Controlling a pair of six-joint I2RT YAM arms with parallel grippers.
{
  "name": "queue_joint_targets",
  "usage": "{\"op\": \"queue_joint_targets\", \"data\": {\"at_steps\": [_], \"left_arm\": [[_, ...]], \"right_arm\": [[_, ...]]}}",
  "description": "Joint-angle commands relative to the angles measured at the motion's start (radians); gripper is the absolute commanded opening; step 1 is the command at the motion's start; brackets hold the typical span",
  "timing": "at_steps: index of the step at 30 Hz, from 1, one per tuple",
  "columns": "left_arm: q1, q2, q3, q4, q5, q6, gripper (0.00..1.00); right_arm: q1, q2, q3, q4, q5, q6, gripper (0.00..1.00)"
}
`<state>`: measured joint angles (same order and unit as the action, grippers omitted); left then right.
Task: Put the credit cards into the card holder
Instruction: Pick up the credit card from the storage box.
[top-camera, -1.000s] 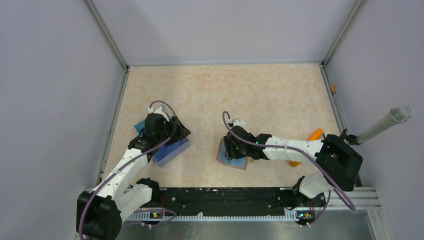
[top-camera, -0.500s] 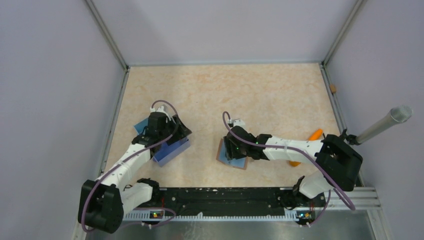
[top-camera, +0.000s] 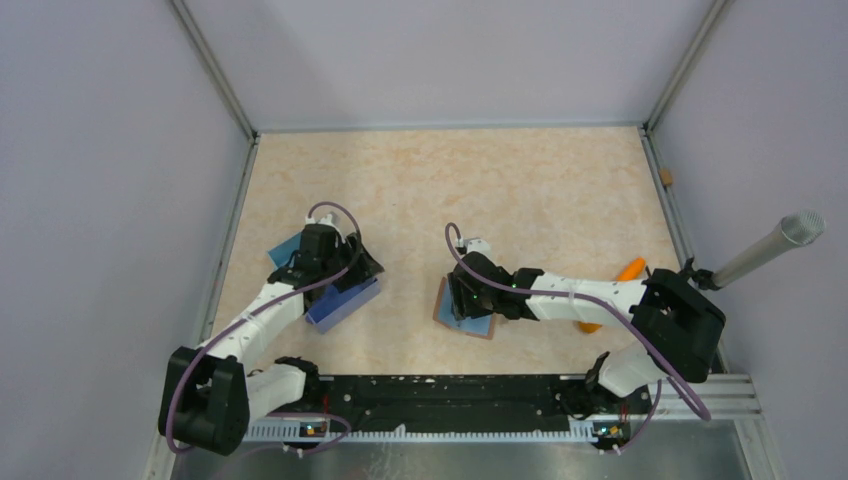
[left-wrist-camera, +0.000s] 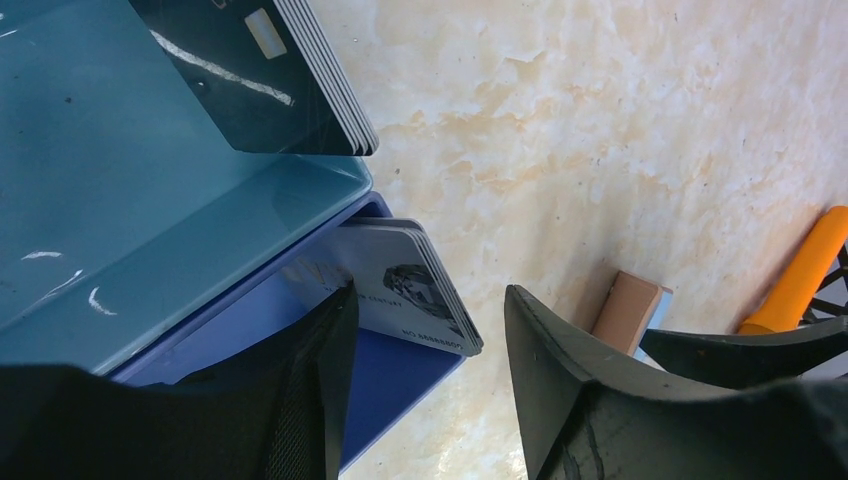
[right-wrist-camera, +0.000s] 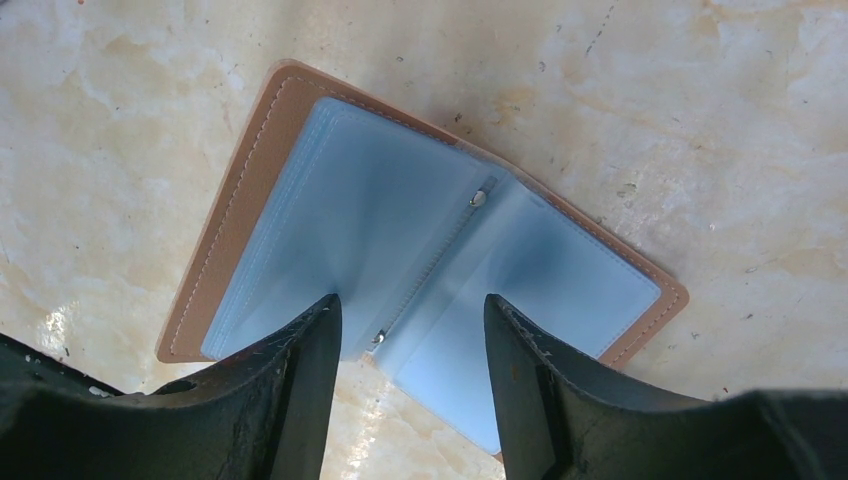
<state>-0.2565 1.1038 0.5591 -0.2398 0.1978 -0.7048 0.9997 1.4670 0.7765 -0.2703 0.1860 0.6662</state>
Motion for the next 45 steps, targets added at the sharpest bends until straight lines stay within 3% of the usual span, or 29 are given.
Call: {"op": "queue_joint_targets", "data": {"at_steps": [1, 10, 45], "left_arm": [[0.005, -0.025, 0.029, 0.044, 0.027, 0.006, 0.58], [0.005, -0.041, 0.038, 0.03, 0.021, 0.016, 0.57], [0.005, -0.114, 0.057, -0.04, 0.013, 0.026, 0.32]], "right_arm": [[0.005, 0.003, 0.004, 0.015, 0.008, 0.007, 0.53], [0.005, -0.001, 0.007, 0.009, 0.009, 0.005, 0.53], [0.005, 0.004, 0.024, -0.012, 0.009, -0.001, 0.53]]}}
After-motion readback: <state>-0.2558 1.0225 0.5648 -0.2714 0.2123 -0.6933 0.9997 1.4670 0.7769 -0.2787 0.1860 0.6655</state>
